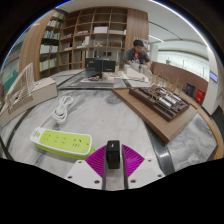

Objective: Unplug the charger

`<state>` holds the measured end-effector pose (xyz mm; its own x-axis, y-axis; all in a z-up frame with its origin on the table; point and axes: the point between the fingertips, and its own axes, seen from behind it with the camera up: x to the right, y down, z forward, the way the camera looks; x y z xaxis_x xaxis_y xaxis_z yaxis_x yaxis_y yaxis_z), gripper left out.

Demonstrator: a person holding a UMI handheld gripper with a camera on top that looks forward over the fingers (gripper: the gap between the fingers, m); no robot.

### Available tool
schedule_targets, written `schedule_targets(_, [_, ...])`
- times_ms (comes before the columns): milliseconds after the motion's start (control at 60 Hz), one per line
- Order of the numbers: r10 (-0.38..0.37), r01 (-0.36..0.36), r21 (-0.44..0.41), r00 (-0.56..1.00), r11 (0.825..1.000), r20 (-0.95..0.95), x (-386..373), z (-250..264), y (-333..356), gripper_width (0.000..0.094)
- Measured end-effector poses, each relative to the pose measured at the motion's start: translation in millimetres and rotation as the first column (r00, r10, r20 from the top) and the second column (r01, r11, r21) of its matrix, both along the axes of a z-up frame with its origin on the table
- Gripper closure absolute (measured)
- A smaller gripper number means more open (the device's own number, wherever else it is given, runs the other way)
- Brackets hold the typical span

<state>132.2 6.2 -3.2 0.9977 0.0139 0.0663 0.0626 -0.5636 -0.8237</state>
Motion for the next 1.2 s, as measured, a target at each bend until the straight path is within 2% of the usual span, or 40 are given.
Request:
schedule_targets(67, [0.002, -0.002, -0.006, 1.000, 1.000, -0.003, -1, 0, 2, 0.0556])
schedule_targets(100, [0.004, -0.004, -0.015, 1.000, 1.000, -0.003, -1, -1, 1, 0.0375])
schedule_targets(133, [0.002, -0.002, -0.021, 1.000, 1.000, -0.003, 0, 0, 0, 0.0270])
schedule_targets(200, [-0.019, 0.019, -0.007, 1.000, 1.000, 0.009, 6, 5, 0, 0.0237])
schedule_targets(367, [0.012, -0.012, -0.017, 1.000, 1.000, -0.019, -6, 26, -28, 0.0099])
schedule_targets(567, [0.070, -0.069, 0.029, 0.997, 0.997, -0.031, -31, 75, -97, 0.0093])
schedule_targets(867, [0.175, -0.165, 0.096, 0.979, 0.982, -0.107, -92, 130, -190, 0.0098])
schedule_targets(1033, [0.204, -0.201, 0.148, 0.979, 0.968, -0.005, -89, 144, -210, 0.0097])
schedule_targets(1200, [0.219, -0.197, 0.164, 0.967, 0.967, -0.131, -97, 145, -215, 0.0115])
